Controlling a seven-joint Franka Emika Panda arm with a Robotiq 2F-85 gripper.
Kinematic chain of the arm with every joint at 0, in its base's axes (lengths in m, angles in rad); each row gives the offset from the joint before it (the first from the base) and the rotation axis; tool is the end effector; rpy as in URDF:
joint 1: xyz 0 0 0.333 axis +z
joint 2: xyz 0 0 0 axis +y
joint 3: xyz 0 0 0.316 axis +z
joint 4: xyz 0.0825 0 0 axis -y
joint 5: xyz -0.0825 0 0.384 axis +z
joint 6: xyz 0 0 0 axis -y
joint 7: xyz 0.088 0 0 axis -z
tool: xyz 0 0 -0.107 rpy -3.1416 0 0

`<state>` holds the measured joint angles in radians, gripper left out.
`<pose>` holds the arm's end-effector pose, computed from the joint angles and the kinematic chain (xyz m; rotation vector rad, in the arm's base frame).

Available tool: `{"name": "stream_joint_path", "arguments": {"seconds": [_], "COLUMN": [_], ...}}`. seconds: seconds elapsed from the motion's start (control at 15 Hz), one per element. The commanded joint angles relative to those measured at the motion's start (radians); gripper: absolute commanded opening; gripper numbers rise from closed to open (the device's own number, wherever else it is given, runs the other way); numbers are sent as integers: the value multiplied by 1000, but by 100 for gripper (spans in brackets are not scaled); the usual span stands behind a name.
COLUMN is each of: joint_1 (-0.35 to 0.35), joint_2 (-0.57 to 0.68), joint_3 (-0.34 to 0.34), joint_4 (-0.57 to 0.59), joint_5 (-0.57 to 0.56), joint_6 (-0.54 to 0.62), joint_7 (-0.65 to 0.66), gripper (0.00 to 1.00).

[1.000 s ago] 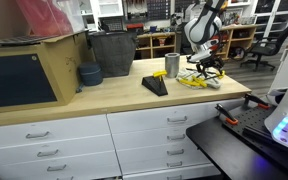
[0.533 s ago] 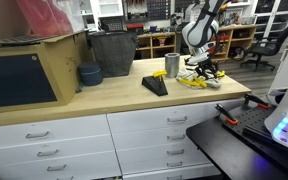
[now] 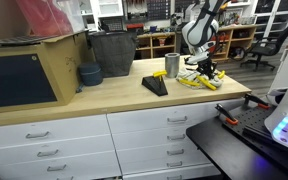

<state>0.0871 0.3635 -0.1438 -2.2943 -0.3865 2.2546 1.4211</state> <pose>0.4810 -0.0416 0.1678 2.2114 -1.4668 -0.1665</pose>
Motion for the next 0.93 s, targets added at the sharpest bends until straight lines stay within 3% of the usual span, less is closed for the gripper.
{"name": "stream_joint_path", "arguments": {"seconds": [0.0,0.33,0.87], "joint_1": [-14,-49,-51], "joint_2": [-122,-189,-66], "joint_3": [2,17,29], "joint_4": [-33,35,236], "joint_5": [21,122,205], "joint_6": [-7,-50,-145], "joint_7": [-38,-113,-105], "gripper": [3,3,3]}}
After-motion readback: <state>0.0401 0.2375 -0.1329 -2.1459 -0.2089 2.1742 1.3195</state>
